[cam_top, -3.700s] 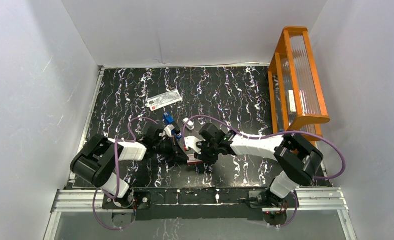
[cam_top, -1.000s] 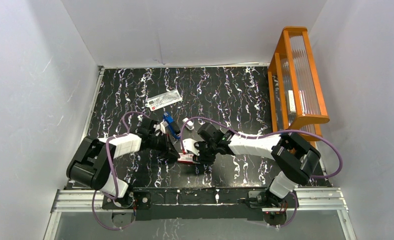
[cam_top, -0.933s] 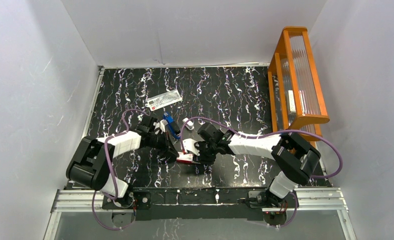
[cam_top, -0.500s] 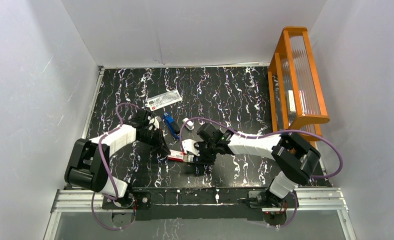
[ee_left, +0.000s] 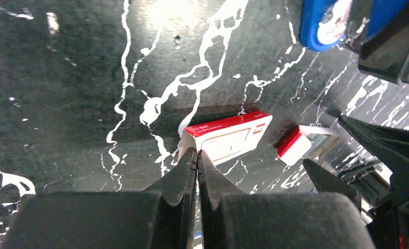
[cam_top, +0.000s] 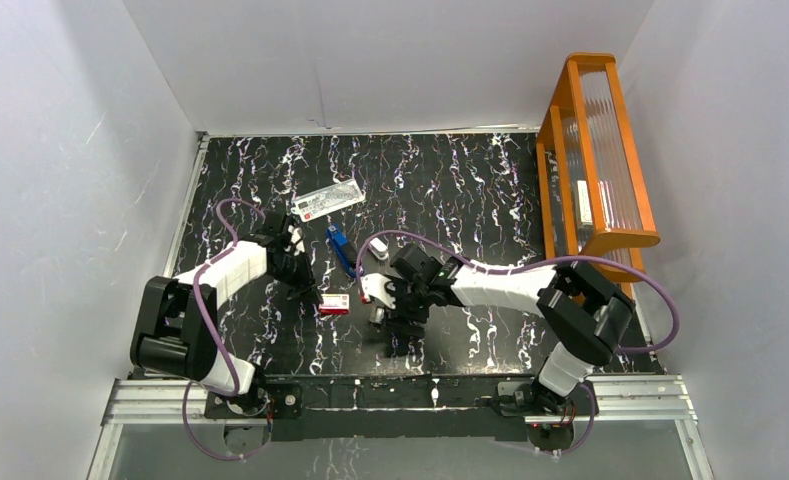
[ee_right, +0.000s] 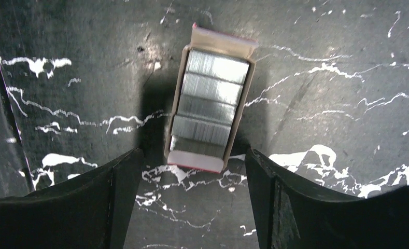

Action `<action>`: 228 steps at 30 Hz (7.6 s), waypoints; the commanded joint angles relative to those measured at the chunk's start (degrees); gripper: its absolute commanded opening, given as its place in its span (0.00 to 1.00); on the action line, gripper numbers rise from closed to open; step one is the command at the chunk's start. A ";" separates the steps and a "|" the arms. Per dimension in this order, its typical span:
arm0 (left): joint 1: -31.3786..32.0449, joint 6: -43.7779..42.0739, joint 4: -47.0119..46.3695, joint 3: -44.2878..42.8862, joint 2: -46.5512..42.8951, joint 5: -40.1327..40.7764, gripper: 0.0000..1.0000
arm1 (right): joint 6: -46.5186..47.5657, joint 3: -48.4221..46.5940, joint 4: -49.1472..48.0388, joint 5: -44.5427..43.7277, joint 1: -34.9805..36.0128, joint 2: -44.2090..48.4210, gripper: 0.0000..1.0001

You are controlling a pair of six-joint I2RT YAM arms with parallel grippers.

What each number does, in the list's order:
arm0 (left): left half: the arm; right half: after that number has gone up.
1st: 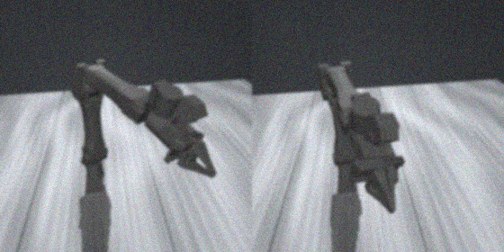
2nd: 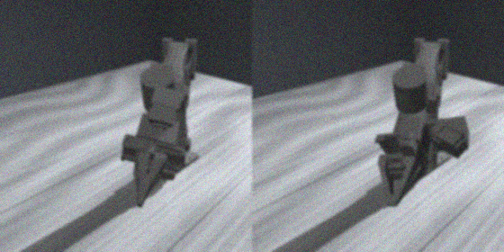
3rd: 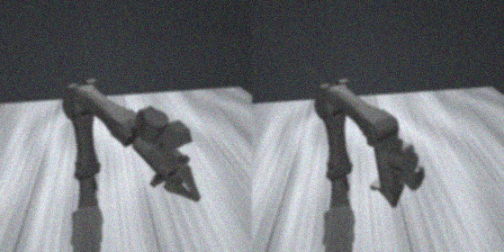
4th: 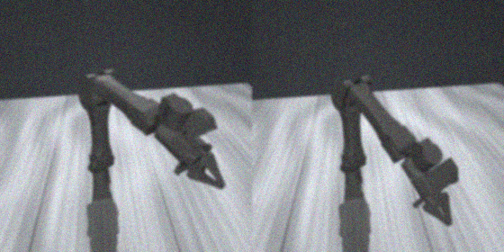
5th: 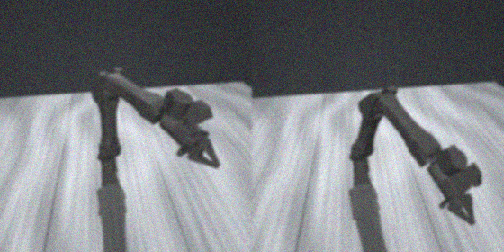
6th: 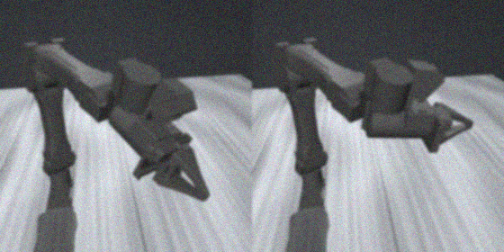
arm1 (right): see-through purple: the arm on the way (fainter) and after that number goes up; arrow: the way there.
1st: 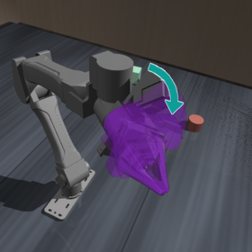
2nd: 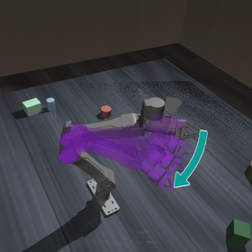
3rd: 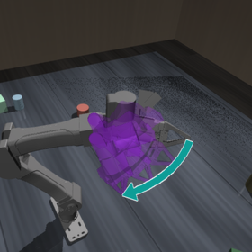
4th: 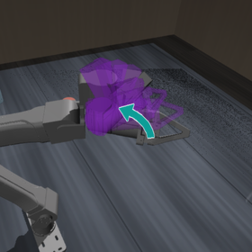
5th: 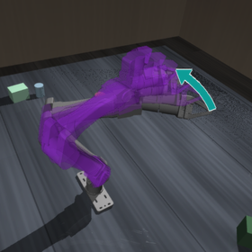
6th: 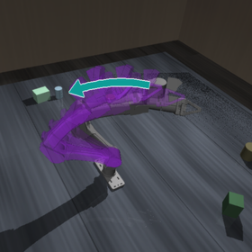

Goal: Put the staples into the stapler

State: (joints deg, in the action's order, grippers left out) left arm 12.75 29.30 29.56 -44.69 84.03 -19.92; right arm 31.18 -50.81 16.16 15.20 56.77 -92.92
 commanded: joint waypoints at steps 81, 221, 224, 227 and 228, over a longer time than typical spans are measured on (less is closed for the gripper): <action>11.96 -93.02 1.75 -26.26 18.36 -2.43 0.56 | -66.80 10.23 -18.46 -11.18 -20.02 21.38 0.77; 8.79 -12.41 -96.25 16.13 -24.09 -36.33 0.00 | -70.33 36.37 -31.35 19.08 -27.57 39.61 0.25; 8.69 -11.53 -96.53 16.12 -25.19 -36.39 0.00 | -68.40 36.29 -30.11 19.09 -27.59 39.92 0.26; 8.37 -11.20 -96.58 16.37 -26.19 -35.93 0.00 | -66.96 36.41 -29.48 19.35 -27.84 40.03 0.27; 8.20 -11.08 -96.54 16.53 -26.49 -35.77 0.00 | -66.64 36.45 -29.55 20.03 -28.00 40.25 0.28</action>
State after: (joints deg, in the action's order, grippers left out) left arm 23.24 16.12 -58.78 -26.76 61.39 -63.88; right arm -46.04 -16.43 -20.08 34.98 29.21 -52.71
